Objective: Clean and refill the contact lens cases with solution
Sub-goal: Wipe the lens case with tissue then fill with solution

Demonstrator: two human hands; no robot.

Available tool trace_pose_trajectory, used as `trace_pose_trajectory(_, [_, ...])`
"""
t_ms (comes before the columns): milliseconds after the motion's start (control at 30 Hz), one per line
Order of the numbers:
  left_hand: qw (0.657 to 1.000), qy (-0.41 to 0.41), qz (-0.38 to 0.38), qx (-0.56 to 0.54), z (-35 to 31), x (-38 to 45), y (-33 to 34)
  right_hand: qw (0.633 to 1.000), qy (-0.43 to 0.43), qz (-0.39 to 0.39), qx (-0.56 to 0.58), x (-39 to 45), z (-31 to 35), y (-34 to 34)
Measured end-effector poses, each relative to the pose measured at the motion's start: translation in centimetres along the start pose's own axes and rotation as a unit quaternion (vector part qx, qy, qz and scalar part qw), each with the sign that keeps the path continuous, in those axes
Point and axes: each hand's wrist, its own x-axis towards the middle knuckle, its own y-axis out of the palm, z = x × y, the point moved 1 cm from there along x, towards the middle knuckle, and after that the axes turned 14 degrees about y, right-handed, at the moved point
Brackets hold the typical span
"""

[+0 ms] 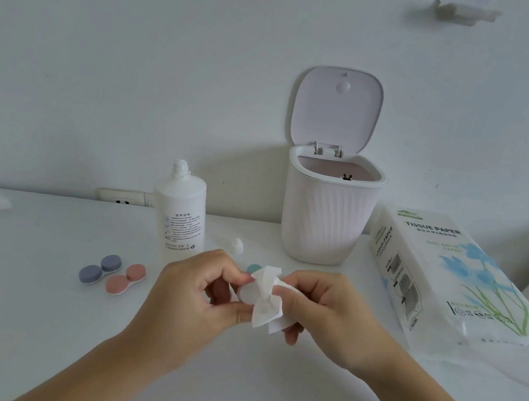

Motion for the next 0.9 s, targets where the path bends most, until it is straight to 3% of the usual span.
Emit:
trace_pose_trajectory(233, [0.997, -0.021, 0.071, 0.024, -0.2, -0.7, 0.7, 1.000, 0.023, 0.011, 0.007, 0.2, 0.1, 0.3])
trace_pose_trajectory(433, [0.998, -0.036, 0.035, -0.023, -0.1, 0.1, -0.1, 0.999, 0.048, -0.019, -0.012, 0.6, -0.2, -0.5])
trace_pose_trajectory(700, [0.992, -0.121, -0.028, -0.003, 1.3, 0.3, -0.9, 0.974, 0.055, -0.217, -0.038, 0.8, -0.5, -3.1])
trace_pose_trajectory(900, [0.990, -0.141, -0.012, -0.028, 1.2, 0.4, -0.7, 0.924, 0.092, -0.314, -0.200, 1.2, -1.2, -4.2])
